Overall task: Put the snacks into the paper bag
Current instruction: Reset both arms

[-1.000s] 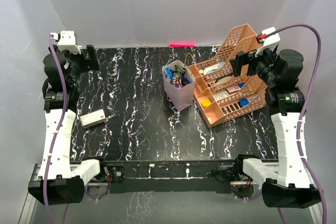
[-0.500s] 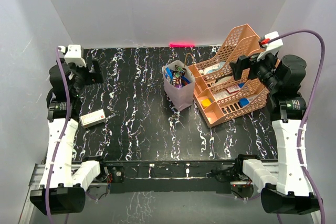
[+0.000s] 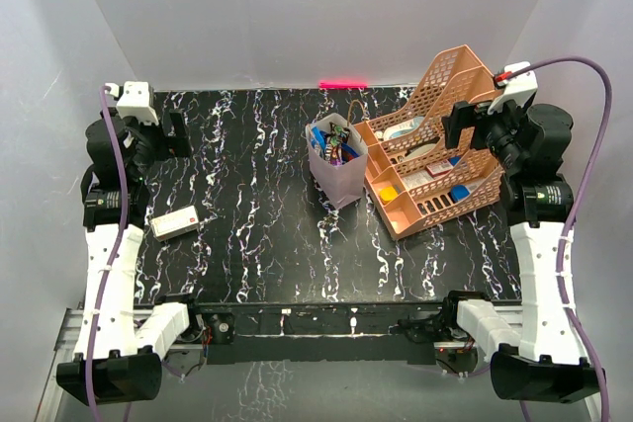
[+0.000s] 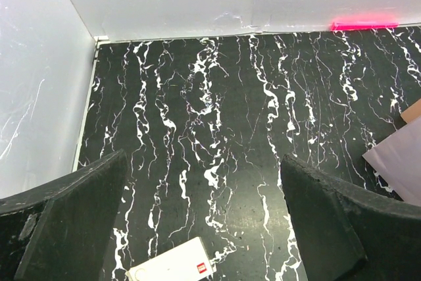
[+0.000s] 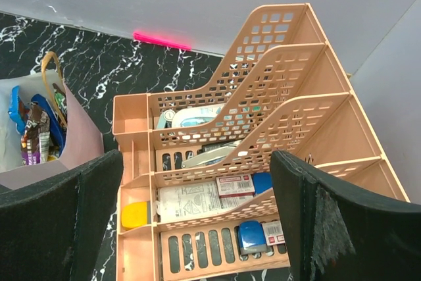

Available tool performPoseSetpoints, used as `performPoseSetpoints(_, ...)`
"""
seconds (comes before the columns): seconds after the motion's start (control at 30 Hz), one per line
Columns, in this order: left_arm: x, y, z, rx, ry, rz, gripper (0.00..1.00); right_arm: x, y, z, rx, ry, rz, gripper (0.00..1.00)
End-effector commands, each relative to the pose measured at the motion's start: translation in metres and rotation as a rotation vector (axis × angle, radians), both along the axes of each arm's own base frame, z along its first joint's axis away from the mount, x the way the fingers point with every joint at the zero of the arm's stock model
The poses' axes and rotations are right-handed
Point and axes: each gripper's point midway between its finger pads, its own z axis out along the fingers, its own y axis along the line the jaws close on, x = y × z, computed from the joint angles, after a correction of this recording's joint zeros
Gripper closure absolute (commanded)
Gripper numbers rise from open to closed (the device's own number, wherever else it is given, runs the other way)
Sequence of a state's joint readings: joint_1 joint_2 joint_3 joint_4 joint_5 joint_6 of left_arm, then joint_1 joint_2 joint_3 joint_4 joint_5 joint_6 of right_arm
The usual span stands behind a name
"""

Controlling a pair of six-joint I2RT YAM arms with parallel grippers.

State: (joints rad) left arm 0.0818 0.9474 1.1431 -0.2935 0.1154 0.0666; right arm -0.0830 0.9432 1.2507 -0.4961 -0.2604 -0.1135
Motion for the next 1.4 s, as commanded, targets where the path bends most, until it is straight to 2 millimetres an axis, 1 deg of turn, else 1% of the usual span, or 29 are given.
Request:
performPoseSetpoints(0.0, -0.002, 0.003, 0.014, -0.003, -0.026, 0.009, 0.02, -0.004, -0.007, 0.017, -0.008, -0.064, -0.029, 0.02)
performPoseSetpoints(0.1, -0.002, 0.001, 0.015, -0.011, -0.025, 0.000, 0.02, -0.006, -0.010, 0.017, -0.015, -0.064, -0.045, 0.02)
performPoseSetpoints(0.27, -0.002, -0.001, 0.013, -0.016, -0.022, -0.011, 0.02, -0.008, -0.009, 0.017, -0.014, -0.062, -0.036, 0.02)
performPoseSetpoints(0.57, -0.003, 0.010, 0.017, 0.011, -0.031, 0.040, 0.02, -0.009, -0.011, 0.018, -0.016, -0.060, -0.049, 0.02)
performPoseSetpoints(0.9, -0.003, 0.007, 0.015, 0.007, -0.027, 0.024, 0.02, -0.008, -0.010, 0.015, -0.014, -0.055, -0.040, 0.02)
performPoseSetpoints(1.37, -0.003, 0.009, 0.015, 0.008, -0.030, 0.029, 0.02, -0.007, -0.012, 0.014, -0.016, -0.052, -0.049, 0.02)
